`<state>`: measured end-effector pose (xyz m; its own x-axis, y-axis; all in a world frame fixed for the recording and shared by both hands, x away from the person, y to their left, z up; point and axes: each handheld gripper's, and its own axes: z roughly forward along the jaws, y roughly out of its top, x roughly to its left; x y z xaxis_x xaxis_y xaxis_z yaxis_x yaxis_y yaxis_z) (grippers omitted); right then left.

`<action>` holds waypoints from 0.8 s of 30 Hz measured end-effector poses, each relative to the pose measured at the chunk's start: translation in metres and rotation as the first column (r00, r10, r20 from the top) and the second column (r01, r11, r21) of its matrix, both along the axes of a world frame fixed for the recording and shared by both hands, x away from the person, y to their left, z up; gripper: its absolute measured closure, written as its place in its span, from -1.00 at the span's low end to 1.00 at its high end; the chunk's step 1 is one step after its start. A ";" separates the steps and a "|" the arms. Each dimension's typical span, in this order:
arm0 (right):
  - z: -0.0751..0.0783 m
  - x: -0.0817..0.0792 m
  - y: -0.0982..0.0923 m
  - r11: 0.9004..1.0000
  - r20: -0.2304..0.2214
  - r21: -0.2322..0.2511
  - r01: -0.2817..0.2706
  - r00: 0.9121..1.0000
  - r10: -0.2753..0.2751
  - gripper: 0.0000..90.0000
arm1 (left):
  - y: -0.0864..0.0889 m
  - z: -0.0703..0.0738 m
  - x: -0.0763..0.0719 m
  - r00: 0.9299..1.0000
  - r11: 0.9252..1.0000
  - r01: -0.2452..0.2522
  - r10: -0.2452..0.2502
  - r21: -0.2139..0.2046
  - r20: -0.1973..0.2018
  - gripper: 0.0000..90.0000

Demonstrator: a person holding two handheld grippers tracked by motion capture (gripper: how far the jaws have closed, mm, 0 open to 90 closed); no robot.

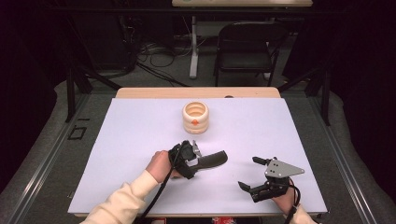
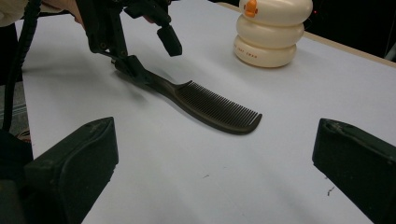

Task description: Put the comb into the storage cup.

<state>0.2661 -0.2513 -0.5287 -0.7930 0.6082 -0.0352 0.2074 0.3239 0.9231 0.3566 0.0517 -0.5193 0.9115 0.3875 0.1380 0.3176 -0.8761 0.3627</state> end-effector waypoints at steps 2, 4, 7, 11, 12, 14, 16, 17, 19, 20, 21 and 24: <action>0.000 0.000 0.000 1.000 -0.001 0.001 0.000 1.000 0.000 -1.00 | -0.002 0.000 0.001 1.000 1.000 -0.010 0.011 0.014 -0.013 -0.22; 0.000 0.000 0.000 1.000 -0.002 0.001 0.001 1.000 -0.001 -1.00 | -0.003 0.000 0.001 1.000 1.000 -0.015 0.015 0.014 -0.020 -0.12; 0.000 0.000 0.000 1.000 -0.003 0.003 0.004 1.000 -0.004 -0.99 | -0.007 0.000 0.001 0.999 1.000 0.005 -0.004 0.022 -0.038 0.04; 0.000 0.000 0.000 1.000 -0.003 0.001 0.003 1.000 -0.003 -0.99 | -0.010 -0.001 0.002 0.999 1.000 0.011 -0.009 0.026 -0.054 0.17; 0.000 0.000 0.000 1.000 -0.002 0.002 0.003 1.000 -0.003 -0.99 | -0.012 -0.002 0.002 0.998 0.999 0.018 -0.015 0.034 -0.068 0.22; 0.000 0.000 0.000 1.000 -0.002 0.004 0.003 1.000 -0.003 -0.99 | -0.013 -0.003 0.003 0.997 0.999 0.019 -0.017 0.034 -0.072 0.28; 0.000 0.000 0.000 1.000 -0.004 0.002 0.001 1.000 -0.001 -0.99 | -0.015 -0.004 0.004 0.996 0.999 0.020 -0.018 0.028 -0.086 0.35; 0.000 0.000 0.000 1.000 -0.005 0.002 0.001 1.000 -0.001 -0.99 | -0.015 -0.004 0.005 0.996 0.999 0.021 -0.019 0.025 -0.086 0.40; 0.000 0.000 0.000 1.000 -0.004 0.002 0.001 1.000 -0.001 -0.99 | -0.015 -0.005 0.005 0.995 1.000 0.019 -0.017 0.021 -0.093 0.44; 0.000 0.000 0.000 1.000 -0.004 0.002 0.000 1.000 0.000 -0.99 | -0.016 -0.005 0.007 0.994 1.000 0.019 -0.016 0.022 -0.112 0.45; 0.000 0.000 0.000 1.000 -0.004 0.002 0.000 1.000 0.000 -0.99 | -0.016 -0.005 0.007 0.994 1.000 0.019 -0.016 0.022 -0.112 0.46; 0.000 0.000 0.000 1.000 -0.004 0.001 0.001 1.000 -0.001 -0.99 | -0.017 -0.008 0.009 0.991 1.000 0.015 -0.012 0.025 -0.132 0.48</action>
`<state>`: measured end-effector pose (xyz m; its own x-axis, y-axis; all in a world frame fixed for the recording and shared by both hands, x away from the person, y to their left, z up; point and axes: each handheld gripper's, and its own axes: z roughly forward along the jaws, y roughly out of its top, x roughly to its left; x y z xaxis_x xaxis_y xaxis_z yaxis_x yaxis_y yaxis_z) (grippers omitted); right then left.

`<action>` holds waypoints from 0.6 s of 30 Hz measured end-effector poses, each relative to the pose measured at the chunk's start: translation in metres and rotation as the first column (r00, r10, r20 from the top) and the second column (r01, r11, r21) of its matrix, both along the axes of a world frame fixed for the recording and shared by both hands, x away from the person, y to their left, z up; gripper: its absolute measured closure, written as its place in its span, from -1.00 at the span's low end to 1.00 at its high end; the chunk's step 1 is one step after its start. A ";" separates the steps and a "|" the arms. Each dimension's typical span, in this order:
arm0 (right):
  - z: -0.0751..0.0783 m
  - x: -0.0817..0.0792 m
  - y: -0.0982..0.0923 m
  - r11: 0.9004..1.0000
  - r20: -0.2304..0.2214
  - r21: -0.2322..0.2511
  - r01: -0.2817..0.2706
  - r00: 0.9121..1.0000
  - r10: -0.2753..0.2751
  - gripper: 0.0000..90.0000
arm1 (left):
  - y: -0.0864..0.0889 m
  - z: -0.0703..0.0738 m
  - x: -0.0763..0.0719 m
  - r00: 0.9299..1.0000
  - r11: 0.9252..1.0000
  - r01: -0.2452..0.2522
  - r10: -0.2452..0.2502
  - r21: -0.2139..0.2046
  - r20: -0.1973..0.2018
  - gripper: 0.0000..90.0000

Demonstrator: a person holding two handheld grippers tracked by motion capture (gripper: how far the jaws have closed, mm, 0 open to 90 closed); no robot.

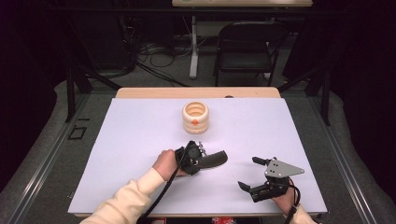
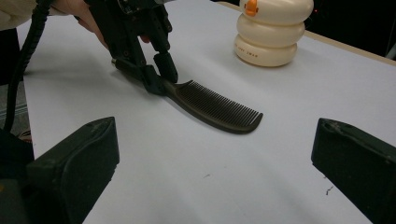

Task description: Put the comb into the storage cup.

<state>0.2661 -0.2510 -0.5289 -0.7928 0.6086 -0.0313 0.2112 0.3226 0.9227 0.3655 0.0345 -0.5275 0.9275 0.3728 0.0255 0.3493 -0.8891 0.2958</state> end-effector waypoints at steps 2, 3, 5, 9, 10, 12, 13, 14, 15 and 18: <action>0.000 0.000 0.000 1.000 0.000 0.000 -0.001 1.000 0.001 -0.99 | 0.000 0.000 0.001 1.000 1.000 0.000 0.000 0.002 -0.005 0.48; 0.000 0.000 0.000 1.000 0.000 0.000 -0.001 1.000 0.001 -0.99 | 0.000 0.000 0.001 1.000 1.000 -0.002 0.002 0.000 -0.009 0.48; 0.000 0.000 0.000 1.000 -0.001 0.000 -0.002 1.000 0.002 -0.99 | 0.001 -0.001 0.002 1.000 1.000 -0.006 0.005 -0.016 -0.024 0.52; 0.000 0.000 0.000 1.000 -0.001 0.000 -0.002 1.000 0.002 -0.99 | 0.001 0.000 0.004 0.999 1.000 -0.001 0.001 -0.008 -0.039 0.54; 0.000 0.000 0.000 1.000 -0.001 0.001 -0.002 1.000 0.002 -0.99 | 0.001 0.000 0.005 0.999 1.000 -0.001 0.000 -0.006 -0.043 0.54; 0.000 0.000 0.000 1.000 0.000 -0.002 -0.002 1.000 0.002 -0.99 | 0.001 0.000 0.005 0.999 1.000 0.001 -0.002 -0.009 -0.045 0.55; 0.000 0.000 0.000 1.000 -0.001 -0.001 -0.003 1.000 0.003 -0.99 | 0.001 0.000 0.005 0.999 1.000 0.005 -0.006 -0.005 -0.046 0.56; 0.000 0.000 0.000 1.000 -0.001 -0.001 -0.003 1.000 0.003 -0.99 | 0.001 0.000 0.005 0.999 1.000 0.007 -0.007 -0.005 -0.047 0.57; 0.000 0.000 0.000 1.000 -0.001 -0.001 -0.003 1.000 0.003 -0.99 | 0.001 0.000 0.005 0.999 1.000 0.007 -0.007 -0.005 -0.047 0.58; 0.000 0.000 0.000 1.000 0.000 -0.001 -0.003 1.000 0.003 -0.99 | 0.000 0.000 0.004 0.999 1.000 0.008 -0.008 0.001 -0.039 0.59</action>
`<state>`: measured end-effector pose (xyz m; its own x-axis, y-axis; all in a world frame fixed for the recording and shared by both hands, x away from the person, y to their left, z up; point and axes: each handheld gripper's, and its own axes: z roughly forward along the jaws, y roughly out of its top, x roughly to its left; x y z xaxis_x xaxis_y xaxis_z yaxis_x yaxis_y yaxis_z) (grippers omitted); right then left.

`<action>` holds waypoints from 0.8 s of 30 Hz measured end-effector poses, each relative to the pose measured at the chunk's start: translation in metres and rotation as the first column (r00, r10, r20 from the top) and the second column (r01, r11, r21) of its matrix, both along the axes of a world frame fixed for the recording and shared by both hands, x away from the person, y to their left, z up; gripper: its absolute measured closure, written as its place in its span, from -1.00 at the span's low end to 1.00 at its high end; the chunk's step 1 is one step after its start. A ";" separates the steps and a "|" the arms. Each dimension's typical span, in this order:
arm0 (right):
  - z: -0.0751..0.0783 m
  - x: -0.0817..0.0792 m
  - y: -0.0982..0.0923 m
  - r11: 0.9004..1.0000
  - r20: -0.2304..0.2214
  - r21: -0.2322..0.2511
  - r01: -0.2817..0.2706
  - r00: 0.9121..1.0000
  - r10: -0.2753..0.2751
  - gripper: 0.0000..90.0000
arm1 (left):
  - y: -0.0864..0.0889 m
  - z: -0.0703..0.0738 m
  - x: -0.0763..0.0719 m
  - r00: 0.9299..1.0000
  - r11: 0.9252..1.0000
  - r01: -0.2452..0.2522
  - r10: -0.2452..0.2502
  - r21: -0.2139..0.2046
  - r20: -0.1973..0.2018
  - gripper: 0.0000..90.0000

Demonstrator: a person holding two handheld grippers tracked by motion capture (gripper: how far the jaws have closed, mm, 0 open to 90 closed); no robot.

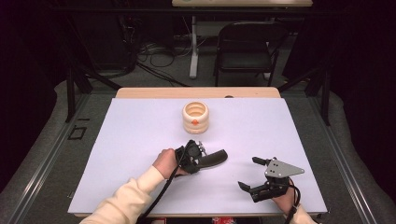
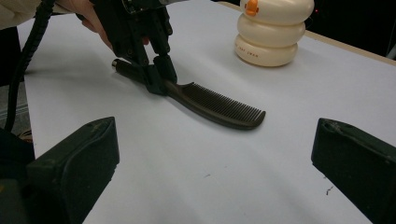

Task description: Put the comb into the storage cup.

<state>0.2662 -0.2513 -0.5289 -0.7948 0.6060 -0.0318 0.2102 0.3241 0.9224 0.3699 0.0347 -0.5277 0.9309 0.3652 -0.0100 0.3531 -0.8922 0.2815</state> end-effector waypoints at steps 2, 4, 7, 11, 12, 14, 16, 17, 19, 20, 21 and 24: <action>0.000 0.000 0.000 1.000 0.000 0.000 0.000 1.000 0.000 -0.99 | 0.000 0.000 0.000 1.000 1.000 0.003 -0.003 0.004 0.004 0.59; 0.000 0.000 0.000 1.000 0.000 0.000 0.001 1.000 -0.001 -0.99 | 0.000 0.000 -0.001 1.000 1.000 0.003 -0.003 -0.004 0.003 0.60; 0.000 0.000 0.000 1.000 -0.001 0.002 0.001 1.000 -0.001 -0.99 | 0.002 0.001 -0.001 1.000 1.000 0.004 -0.004 -0.015 0.001 0.60; 0.000 0.000 0.000 1.000 0.001 0.002 0.002 1.000 -0.002 -0.99 | 0.005 0.004 -0.002 1.000 0.999 -0.002 0.003 -0.049 0.015 0.60; 0.000 0.000 0.000 1.000 0.000 0.003 0.002 1.000 -0.002 -0.99 | 0.006 0.005 -0.003 1.000 0.999 0.002 -0.001 -0.054 0.020 0.60; 0.000 0.000 0.000 1.000 0.002 0.003 0.002 1.000 -0.002 -0.99 | 0.009 0.007 -0.003 1.000 0.998 0.000 0.002 -0.065 0.024 0.60; 0.000 0.000 0.000 1.000 0.001 0.003 0.002 1.000 -0.002 -0.99 | 0.010 0.008 -0.004 1.000 0.997 -0.001 0.003 -0.072 0.027 0.60; 0.000 0.000 0.000 1.000 0.001 0.001 0.002 1.000 -0.002 -0.99 | 0.013 0.010 -0.005 1.000 0.997 0.001 0.002 -0.082 0.030 0.60; 0.000 0.000 0.000 1.000 0.002 0.003 0.002 1.000 -0.002 -0.99 | 0.015 0.010 -0.005 0.999 0.995 -0.002 0.005 -0.098 0.036 0.60; 0.000 0.000 0.000 1.000 0.001 0.004 0.002 1.000 -0.002 -0.99 | 0.016 0.011 -0.005 0.999 0.995 -0.003 0.007 -0.103 0.038 0.60; 0.000 0.000 0.000 1.000 0.001 0.004 0.002 1.000 -0.002 -0.99 | 0.016 0.011 -0.005 0.999 0.995 -0.003 0.007 -0.103 0.038 0.60; 0.000 0.000 0.000 1.000 0.001 0.004 0.002 1.000 -0.002 -0.99 | 0.019 0.013 -0.006 0.999 0.994 -0.007 0.013 -0.112 0.045 0.60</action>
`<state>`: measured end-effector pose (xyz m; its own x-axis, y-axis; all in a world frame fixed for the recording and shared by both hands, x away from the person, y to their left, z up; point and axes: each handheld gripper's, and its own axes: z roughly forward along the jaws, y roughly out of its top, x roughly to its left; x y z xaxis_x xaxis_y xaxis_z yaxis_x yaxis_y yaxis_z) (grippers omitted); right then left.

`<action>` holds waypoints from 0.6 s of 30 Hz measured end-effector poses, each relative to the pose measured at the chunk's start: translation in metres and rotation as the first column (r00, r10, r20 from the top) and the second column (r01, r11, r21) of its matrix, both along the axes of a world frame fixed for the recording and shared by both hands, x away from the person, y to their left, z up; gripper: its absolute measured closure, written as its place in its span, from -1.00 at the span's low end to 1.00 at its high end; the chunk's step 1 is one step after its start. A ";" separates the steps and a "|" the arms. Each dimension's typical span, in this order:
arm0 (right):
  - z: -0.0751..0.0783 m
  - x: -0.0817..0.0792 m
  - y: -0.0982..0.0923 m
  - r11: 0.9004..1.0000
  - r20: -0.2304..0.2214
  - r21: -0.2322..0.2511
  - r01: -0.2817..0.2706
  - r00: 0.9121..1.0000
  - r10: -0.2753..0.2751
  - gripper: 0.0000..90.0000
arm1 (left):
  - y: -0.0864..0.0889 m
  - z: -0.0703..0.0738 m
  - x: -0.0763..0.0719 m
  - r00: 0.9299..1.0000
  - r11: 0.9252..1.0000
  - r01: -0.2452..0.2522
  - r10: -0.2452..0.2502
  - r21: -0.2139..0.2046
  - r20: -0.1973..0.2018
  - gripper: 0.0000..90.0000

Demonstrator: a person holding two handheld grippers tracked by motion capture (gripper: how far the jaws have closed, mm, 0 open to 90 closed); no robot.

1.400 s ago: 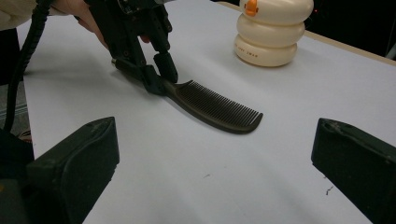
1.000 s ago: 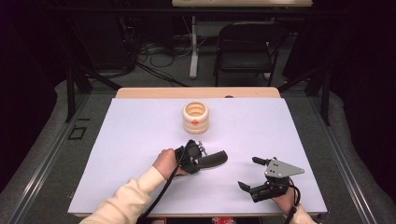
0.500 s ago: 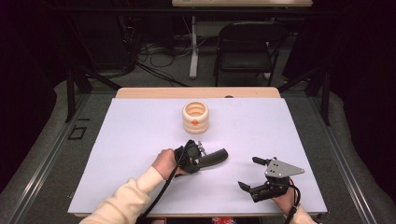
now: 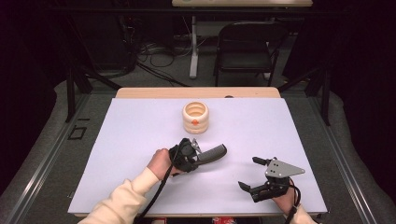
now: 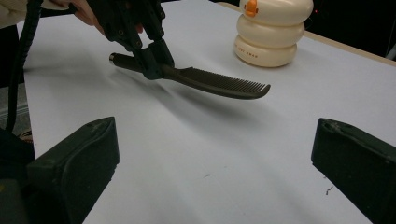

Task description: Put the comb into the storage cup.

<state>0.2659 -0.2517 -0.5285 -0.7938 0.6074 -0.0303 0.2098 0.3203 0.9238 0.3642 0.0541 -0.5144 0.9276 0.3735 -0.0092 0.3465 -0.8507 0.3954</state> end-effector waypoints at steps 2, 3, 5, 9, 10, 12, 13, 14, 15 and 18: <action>0.000 0.000 0.000 1.000 -0.001 0.000 0.001 1.000 -0.001 -0.99 | 0.001 0.001 0.000 1.000 1.000 0.000 0.000 0.001 0.005 0.60; 0.000 0.000 0.000 1.000 -0.001 0.001 0.000 1.000 0.000 -0.99 | 0.001 0.001 -0.001 1.000 1.000 -0.003 0.003 -0.007 0.003 0.60; 0.000 0.000 0.000 1.000 -0.001 0.000 0.000 1.000 0.000 -0.99 | 0.003 0.003 -0.001 1.000 1.000 -0.002 0.002 -0.008 0.007 0.60; 0.000 0.000 0.000 1.000 0.000 0.000 0.001 1.000 -0.001 -0.99 | 0.006 0.004 -0.002 1.000 1.000 -0.004 0.004 -0.025 0.015 0.60; 0.000 0.000 0.000 1.000 0.001 -0.002 0.001 1.000 -0.001 -0.99 | 0.009 0.005 -0.002 1.000 0.999 -0.010 0.011 -0.041 0.026 0.60; 0.000 0.000 0.000 1.000 0.001 -0.001 0.001 1.000 -0.001 -0.99 | 0.012 0.006 -0.002 0.999 0.999 -0.015 0.016 -0.052 0.028 0.60; 0.000 0.000 0.000 1.000 0.000 0.000 0.001 1.000 -0.001 -0.99 | 0.013 0.006 -0.003 1.000 0.998 -0.020 0.021 -0.060 0.023 0.60; 0.000 0.000 0.000 1.000 0.000 0.000 0.001 1.000 -0.001 -0.99 | 0.014 0.006 -0.003 0.999 0.998 -0.021 0.022 -0.063 0.024 0.60; 0.000 0.000 0.000 1.000 0.000 0.001 0.001 1.000 -0.001 -0.99 | 0.014 0.006 -0.003 0.999 0.998 -0.021 0.022 -0.063 0.024 0.60; 0.000 0.000 0.000 1.000 0.001 0.000 0.001 1.000 -0.001 -0.99 | 0.017 0.008 -0.004 0.999 0.997 -0.026 0.028 -0.076 0.029 0.60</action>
